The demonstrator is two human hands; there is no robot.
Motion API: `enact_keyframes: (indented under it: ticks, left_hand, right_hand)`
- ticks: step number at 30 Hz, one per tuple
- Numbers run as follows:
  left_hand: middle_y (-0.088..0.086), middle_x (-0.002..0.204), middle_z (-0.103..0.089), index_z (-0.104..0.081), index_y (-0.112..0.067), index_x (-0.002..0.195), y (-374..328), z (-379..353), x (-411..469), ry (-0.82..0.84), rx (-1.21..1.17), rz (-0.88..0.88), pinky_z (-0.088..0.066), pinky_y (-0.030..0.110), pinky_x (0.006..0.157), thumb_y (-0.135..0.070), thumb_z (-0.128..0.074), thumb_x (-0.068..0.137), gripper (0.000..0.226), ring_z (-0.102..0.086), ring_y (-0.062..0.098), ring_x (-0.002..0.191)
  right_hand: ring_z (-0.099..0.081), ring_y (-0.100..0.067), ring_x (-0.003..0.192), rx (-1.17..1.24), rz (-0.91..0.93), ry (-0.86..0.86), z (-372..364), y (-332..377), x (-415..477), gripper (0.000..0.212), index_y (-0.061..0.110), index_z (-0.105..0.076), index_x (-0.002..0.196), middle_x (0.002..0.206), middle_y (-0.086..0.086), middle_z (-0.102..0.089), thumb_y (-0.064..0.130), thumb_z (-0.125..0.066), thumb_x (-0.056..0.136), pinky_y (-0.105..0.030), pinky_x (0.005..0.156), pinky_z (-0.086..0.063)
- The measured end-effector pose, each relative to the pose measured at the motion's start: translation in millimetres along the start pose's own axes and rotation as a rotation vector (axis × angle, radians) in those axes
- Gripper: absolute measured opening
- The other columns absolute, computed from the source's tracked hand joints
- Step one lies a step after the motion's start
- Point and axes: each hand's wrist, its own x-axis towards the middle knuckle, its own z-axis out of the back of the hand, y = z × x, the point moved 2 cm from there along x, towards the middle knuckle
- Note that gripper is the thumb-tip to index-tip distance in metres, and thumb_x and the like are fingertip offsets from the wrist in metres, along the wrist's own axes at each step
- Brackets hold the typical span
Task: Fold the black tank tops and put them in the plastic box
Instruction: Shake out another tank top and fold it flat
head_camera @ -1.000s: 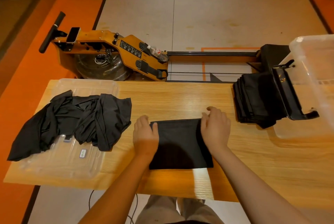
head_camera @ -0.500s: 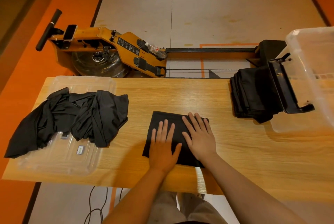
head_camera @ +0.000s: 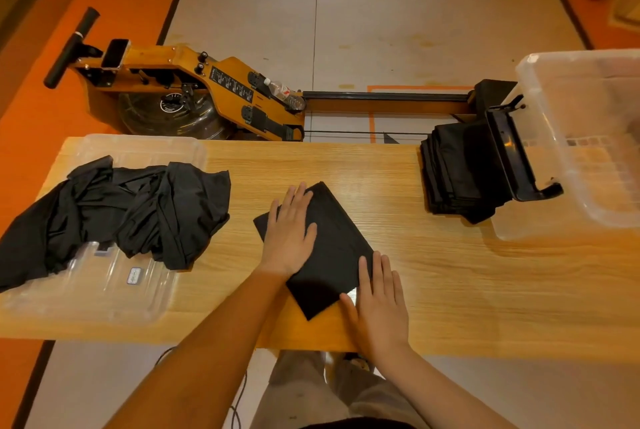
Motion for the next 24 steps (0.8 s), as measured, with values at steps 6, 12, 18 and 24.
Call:
enact_keyframes:
  ticks: [6, 12, 18, 24]
  left_hand:
    - [0.013, 0.157, -0.026, -0.029, -0.008, 0.149, -44.0, -48.2, -83.1, -0.047, 0.042, 0.171, -0.019, 0.045, 0.115, -0.039, -0.031, 0.092, 0.065, -0.026, 0.028, 0.145]
    - [0.009, 0.154, -0.034, -0.034, -0.01, 0.148, -29.4, -55.6, -102.9, 0.021, 0.11, 0.024, -0.025, 0.044, 0.118, -0.046, -0.035, 0.09, 0.068, -0.03, 0.024, 0.143]
    - [0.01, 0.158, -0.025, -0.025, -0.007, 0.151, -13.3, -35.2, -109.7, -0.05, 0.149, -0.159, -0.019, 0.041, 0.118, -0.04, -0.039, 0.095, 0.067, -0.019, 0.022, 0.147]
    - [0.007, 0.159, -0.022, -0.029, -0.009, 0.15, -5.5, -51.5, -147.9, 0.036, 0.053, -0.249, -0.017, 0.04, 0.119, -0.058, -0.036, 0.096, 0.073, -0.02, 0.023, 0.147]
  right_hand:
    - [-0.014, -0.024, 0.146, -0.018, 0.277, -0.088, 16.8, 10.1, 36.2, 0.057, 0.018, -0.03, 0.149, 0.156, -0.007, -0.026, 0.041, -0.029, 0.097, -0.042, 0.116, -0.012]
    - [-0.012, -0.021, 0.147, -0.052, 0.203, 0.0, 2.8, -4.4, 35.0, 0.057, 0.022, -0.02, 0.151, 0.158, -0.003, -0.021, 0.046, -0.022, 0.099, -0.042, 0.116, -0.009]
    - [-0.014, -0.024, 0.147, -0.023, 0.372, -0.044, 11.8, 12.3, 8.5, 0.063, 0.011, -0.024, 0.15, 0.158, -0.008, -0.019, 0.04, -0.034, 0.095, -0.042, 0.117, -0.01]
    - [-0.003, -0.013, 0.149, 0.025, 0.619, 0.141, 0.0, 1.8, -9.1, 0.077, 0.014, -0.016, 0.153, 0.161, -0.001, -0.01, 0.061, -0.035, 0.095, -0.034, 0.119, -0.002]
